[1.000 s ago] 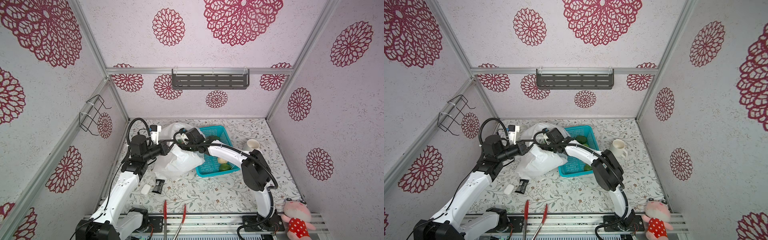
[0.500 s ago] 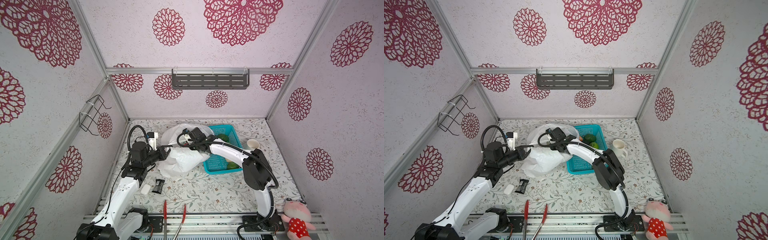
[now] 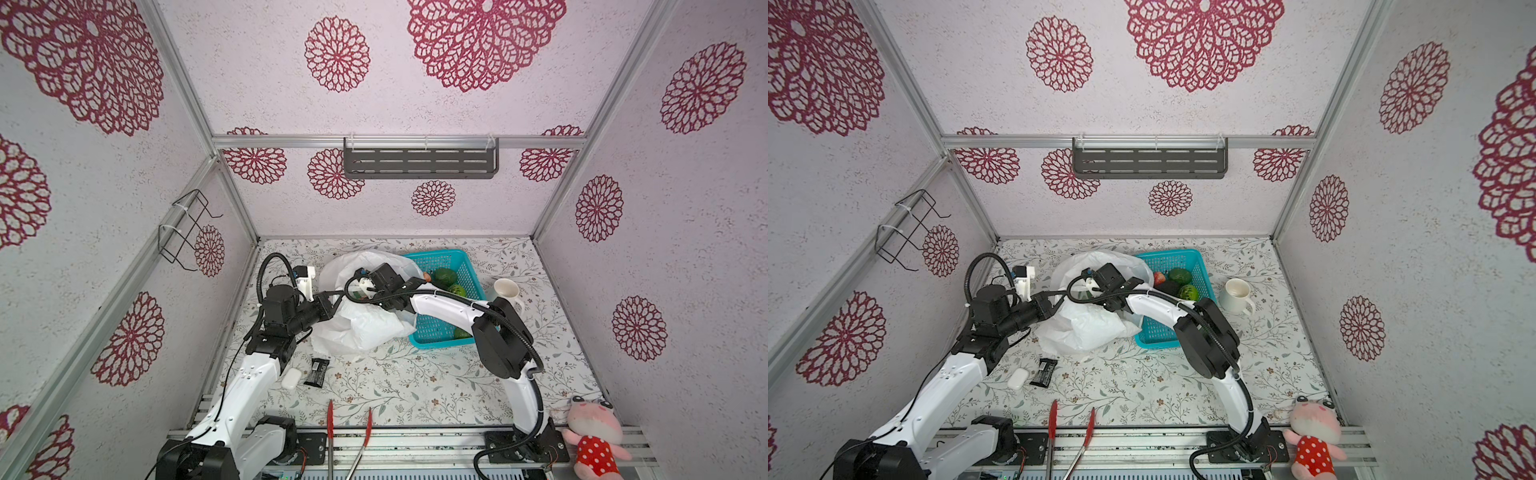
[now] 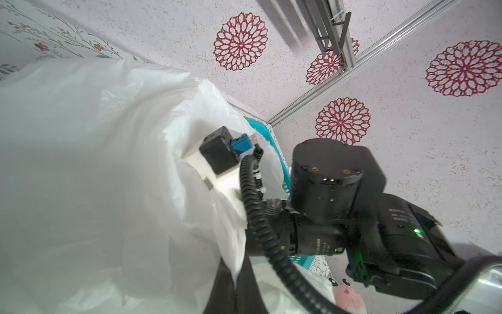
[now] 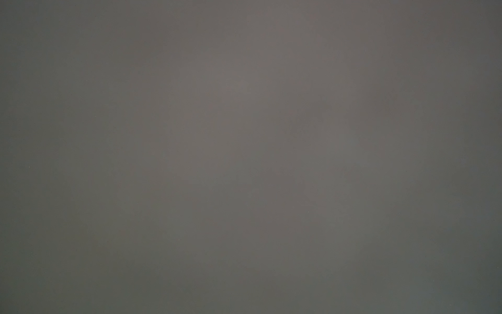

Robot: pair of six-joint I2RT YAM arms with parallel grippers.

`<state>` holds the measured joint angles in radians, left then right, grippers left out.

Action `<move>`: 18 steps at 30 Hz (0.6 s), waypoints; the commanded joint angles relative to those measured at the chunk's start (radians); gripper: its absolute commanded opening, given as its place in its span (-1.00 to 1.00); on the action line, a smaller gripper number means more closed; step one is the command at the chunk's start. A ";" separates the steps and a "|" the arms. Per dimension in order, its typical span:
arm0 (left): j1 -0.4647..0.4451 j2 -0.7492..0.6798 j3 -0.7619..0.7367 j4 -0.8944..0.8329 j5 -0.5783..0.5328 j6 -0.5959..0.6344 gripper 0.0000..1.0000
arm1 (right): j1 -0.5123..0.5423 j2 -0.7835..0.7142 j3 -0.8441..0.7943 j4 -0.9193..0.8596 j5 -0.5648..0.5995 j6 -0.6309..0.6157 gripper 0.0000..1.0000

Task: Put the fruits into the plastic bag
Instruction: 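Push the red dragon fruit deep into the white bag with the right gripper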

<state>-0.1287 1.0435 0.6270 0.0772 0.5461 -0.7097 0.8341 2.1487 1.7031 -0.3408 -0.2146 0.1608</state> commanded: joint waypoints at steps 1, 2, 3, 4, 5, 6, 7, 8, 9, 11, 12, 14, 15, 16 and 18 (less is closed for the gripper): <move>0.006 -0.023 -0.022 0.035 -0.024 -0.016 -1.00 | -0.001 -0.037 0.024 0.055 -0.028 0.029 -0.46; 0.006 -0.025 -0.026 0.040 -0.029 -0.018 -1.00 | -0.001 -0.045 0.021 0.055 -0.030 0.029 -0.34; 0.005 -0.028 -0.030 0.041 -0.037 -0.019 -1.00 | -0.001 -0.054 0.018 0.057 -0.030 0.027 -0.21; 0.005 -0.029 -0.033 0.041 -0.043 -0.019 -1.00 | -0.001 -0.068 0.016 0.056 -0.029 0.023 -0.07; 0.005 -0.030 -0.036 0.041 -0.047 -0.021 -1.00 | -0.001 -0.081 0.014 0.058 -0.029 0.022 0.05; 0.004 -0.032 -0.037 0.039 -0.051 -0.021 -1.00 | -0.001 -0.101 0.007 0.061 -0.031 0.021 0.19; 0.004 -0.034 -0.039 0.039 -0.053 -0.020 -1.00 | -0.001 -0.123 -0.001 0.067 -0.027 0.018 0.30; 0.003 -0.037 -0.041 0.037 -0.054 -0.019 -1.00 | -0.001 -0.144 -0.011 0.071 -0.020 0.015 0.42; 0.003 -0.040 -0.042 0.033 -0.057 -0.016 -1.00 | -0.001 -0.173 -0.022 0.078 -0.010 0.011 0.50; 0.001 -0.049 -0.044 0.018 -0.065 -0.005 -1.00 | -0.001 -0.229 -0.052 0.088 0.010 0.000 0.60; 0.001 -0.054 -0.044 0.009 -0.069 0.003 -1.00 | -0.003 -0.261 -0.071 0.093 0.023 -0.004 0.62; 0.000 -0.065 -0.041 -0.015 -0.077 0.016 -1.00 | -0.003 -0.318 -0.110 0.099 0.051 -0.013 0.64; 0.000 -0.072 -0.041 -0.027 -0.084 0.022 -1.00 | -0.004 -0.346 -0.133 0.098 0.061 -0.018 0.65; -0.001 -0.079 -0.039 -0.034 -0.086 0.028 -1.00 | -0.004 -0.374 -0.153 0.094 0.069 -0.021 0.65; -0.002 -0.090 -0.039 -0.047 -0.092 0.037 -1.00 | -0.006 -0.423 -0.199 0.090 0.089 -0.021 0.65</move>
<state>-0.1291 0.9771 0.5892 0.0597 0.4767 -0.7055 0.8337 1.8431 1.5158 -0.3134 -0.1646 0.1608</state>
